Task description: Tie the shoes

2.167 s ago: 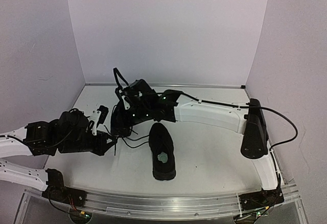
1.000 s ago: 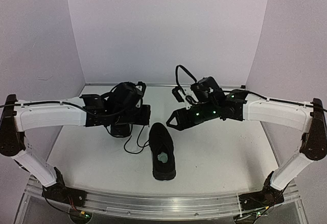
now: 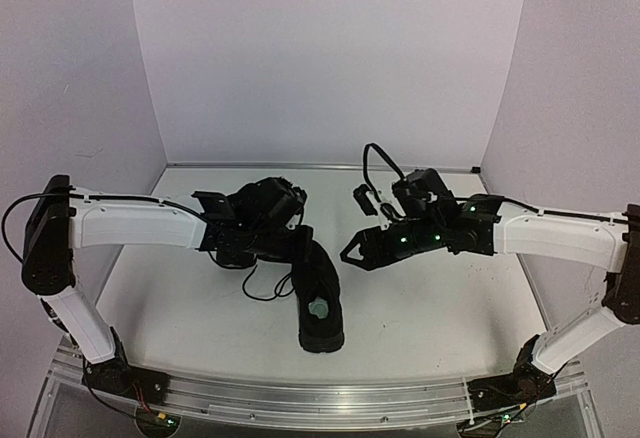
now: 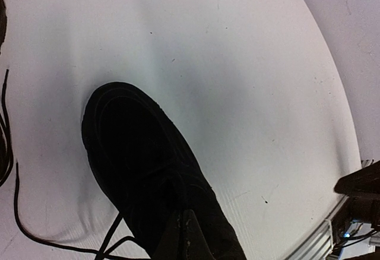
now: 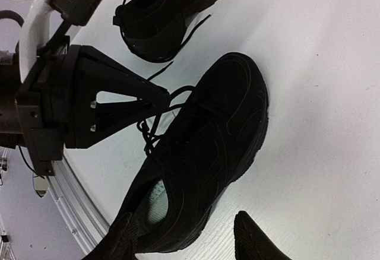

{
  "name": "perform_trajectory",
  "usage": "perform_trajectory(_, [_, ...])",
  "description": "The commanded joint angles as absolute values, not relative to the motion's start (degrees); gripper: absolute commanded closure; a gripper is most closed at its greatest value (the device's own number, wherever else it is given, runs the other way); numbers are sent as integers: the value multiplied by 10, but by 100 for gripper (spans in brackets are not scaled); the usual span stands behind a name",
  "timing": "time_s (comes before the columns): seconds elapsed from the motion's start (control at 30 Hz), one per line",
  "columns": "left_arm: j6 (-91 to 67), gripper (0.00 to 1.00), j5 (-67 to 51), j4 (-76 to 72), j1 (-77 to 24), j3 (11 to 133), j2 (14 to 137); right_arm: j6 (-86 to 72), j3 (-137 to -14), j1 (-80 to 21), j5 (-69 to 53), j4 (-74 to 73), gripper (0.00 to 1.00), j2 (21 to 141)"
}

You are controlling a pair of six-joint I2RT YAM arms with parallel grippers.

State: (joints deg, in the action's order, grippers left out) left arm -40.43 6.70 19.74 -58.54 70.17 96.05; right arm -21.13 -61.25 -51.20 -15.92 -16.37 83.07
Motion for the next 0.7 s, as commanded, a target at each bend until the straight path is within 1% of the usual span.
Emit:
perform_trajectory(0.0, [-429, 100, 31, 202, -585, 694, 921, -210, -596, -519, -210, -122, 51, 810])
perform_trajectory(0.23, [-438, 100, 19, 229, -584, 703, 937, -204, -591, -534, -218, -118, 53, 810])
perform_trajectory(0.47, [-446, 100, 2, 229, -585, 699, 945, -206, -587, -549, -217, -114, 58, 822])
perform_trajectory(0.67, [-464, 100, -42, 221, -584, 697, 954, -211, -601, -575, -199, -96, 64, 859])
